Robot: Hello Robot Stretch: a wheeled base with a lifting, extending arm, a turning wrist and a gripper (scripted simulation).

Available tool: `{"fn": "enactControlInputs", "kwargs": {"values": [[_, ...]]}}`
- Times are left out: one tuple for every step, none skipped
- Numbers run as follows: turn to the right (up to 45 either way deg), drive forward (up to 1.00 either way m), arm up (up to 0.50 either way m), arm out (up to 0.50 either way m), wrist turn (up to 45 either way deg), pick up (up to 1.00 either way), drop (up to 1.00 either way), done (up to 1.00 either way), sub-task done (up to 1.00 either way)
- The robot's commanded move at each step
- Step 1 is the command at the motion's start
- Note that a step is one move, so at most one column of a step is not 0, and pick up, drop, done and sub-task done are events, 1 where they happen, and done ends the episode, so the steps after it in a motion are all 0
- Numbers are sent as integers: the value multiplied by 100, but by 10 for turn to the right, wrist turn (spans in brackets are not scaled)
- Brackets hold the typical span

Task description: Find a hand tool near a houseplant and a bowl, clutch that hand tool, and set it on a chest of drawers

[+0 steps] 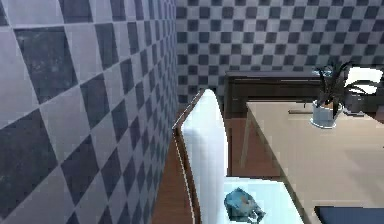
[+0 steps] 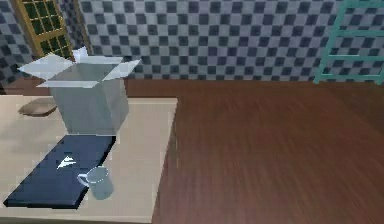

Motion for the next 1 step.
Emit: {"fn": "enactControlInputs", "kwargs": {"values": [[0,25,0,0,0,0,0,0,0]]}}
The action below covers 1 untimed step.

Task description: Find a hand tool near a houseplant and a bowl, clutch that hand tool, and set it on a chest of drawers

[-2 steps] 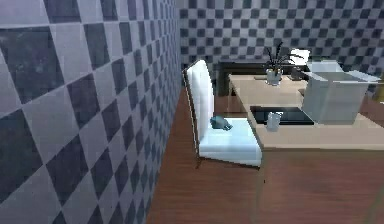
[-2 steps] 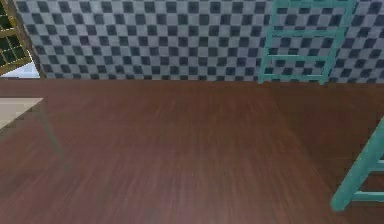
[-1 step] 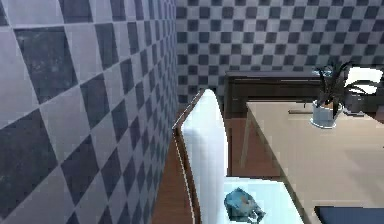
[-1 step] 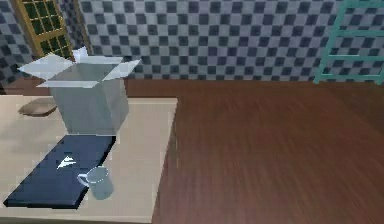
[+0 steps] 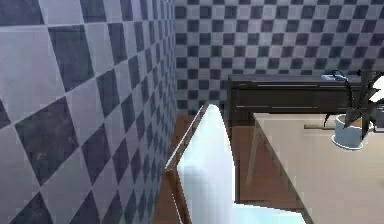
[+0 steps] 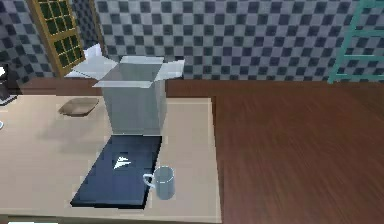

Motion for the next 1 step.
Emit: {"fn": "enactControlInputs", "kwargs": {"values": [[450,0,0,0,0,0,0,0,0]]}}
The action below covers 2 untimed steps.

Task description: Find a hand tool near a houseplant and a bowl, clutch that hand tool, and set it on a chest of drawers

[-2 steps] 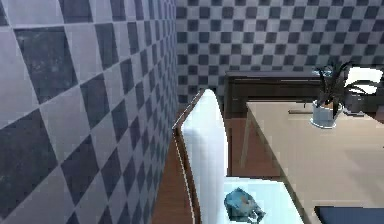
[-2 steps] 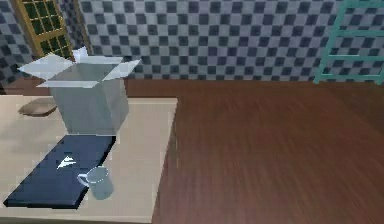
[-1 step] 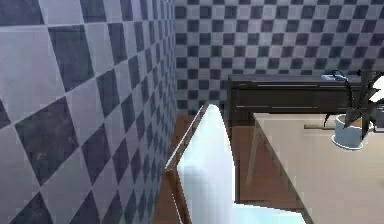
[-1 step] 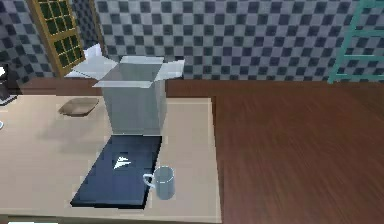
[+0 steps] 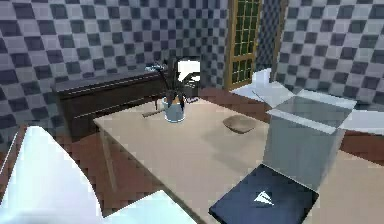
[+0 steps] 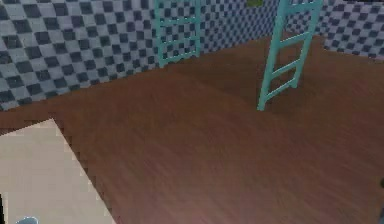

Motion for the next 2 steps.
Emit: {"fn": "enactControlInputs", "kwargs": {"values": [[-450,0,0,0,0,0,0,0,0],[-30,0,0,0,0,0,0,0,0]]}}
